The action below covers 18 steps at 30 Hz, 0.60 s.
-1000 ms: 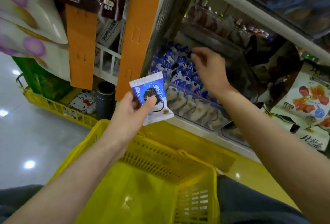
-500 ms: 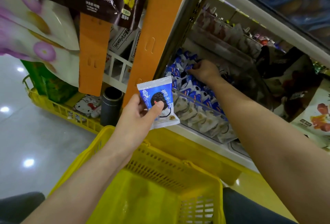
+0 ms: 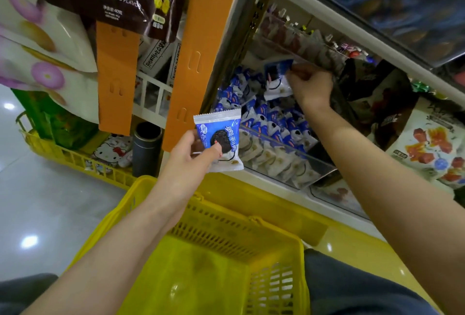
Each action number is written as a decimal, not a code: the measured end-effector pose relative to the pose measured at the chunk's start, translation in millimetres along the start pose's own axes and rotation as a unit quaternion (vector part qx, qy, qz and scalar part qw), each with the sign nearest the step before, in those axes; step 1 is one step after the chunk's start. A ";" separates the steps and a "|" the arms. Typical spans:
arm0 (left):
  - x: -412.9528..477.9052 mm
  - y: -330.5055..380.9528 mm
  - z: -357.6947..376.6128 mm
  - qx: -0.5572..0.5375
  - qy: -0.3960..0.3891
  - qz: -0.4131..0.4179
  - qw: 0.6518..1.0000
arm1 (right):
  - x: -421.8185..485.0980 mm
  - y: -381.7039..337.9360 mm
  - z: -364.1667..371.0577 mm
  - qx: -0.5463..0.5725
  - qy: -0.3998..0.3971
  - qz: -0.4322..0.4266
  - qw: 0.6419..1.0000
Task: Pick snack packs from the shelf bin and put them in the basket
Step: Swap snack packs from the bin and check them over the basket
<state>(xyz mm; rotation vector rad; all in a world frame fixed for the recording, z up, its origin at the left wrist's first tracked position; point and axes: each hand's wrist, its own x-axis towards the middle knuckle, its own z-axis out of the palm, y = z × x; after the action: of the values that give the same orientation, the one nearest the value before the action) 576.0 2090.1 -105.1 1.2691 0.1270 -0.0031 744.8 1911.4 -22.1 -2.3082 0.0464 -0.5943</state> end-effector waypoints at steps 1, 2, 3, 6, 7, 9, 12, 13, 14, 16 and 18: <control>-1.1 -0.5 1.2 -0.007 -0.005 -0.013 1.000 | -9.1 -2.2 -9.9 0.025 0.004 -0.001 1.000; -2.3 -1.0 3.2 -0.013 -0.009 -0.021 1.000 | -20.0 -4.4 -19.8 0.056 0.000 0.006 0.998; -3.8 -1.4 4.9 -0.020 -0.012 -0.024 0.999 | -32.8 -6.6 -29.9 0.088 -0.011 0.018 0.996; -8.9 -3.9 8.2 -0.085 -0.043 -0.039 0.995 | -77.8 -10.5 -57.9 0.129 -0.073 0.028 0.989; -10.0 -5.5 8.1 -0.114 -0.063 -0.052 0.990 | -93.4 -11.0 -65.1 0.128 -0.086 0.014 0.988; -13.5 -8.5 8.5 -0.161 -0.102 -0.078 0.978 | -125.6 -11.0 -74.6 0.118 -0.102 -0.021 0.988; -21.1 -15.1 13.9 -0.174 -0.128 -0.085 0.973 | -163.7 -5.7 -74.8 0.104 -0.131 -0.030 0.985; -24.2 -18.0 16.3 -0.162 -0.128 -0.081 0.975 | -173.1 -3.1 -72.9 0.108 -0.141 -0.017 0.984; -27.3 -21.0 18.4 -0.150 -0.124 -0.076 0.978 | -181.0 -1.0 -71.0 0.116 -0.147 -0.003 0.982; -32.6 -26.5 21.1 -0.151 -0.122 -0.076 0.978 | -192.6 3.3 -67.7 0.130 -0.149 0.032 0.980; -36.8 -29.2 21.6 -0.189 -0.130 -0.096 0.969 | -201.2 6.2 -66.4 0.139 -0.156 0.064 0.976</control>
<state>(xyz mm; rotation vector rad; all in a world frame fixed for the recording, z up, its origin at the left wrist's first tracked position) 539.3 2058.3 -123.1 0.8608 0.0215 -0.2982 537.6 1904.3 -66.4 -2.0804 -0.0358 -0.1560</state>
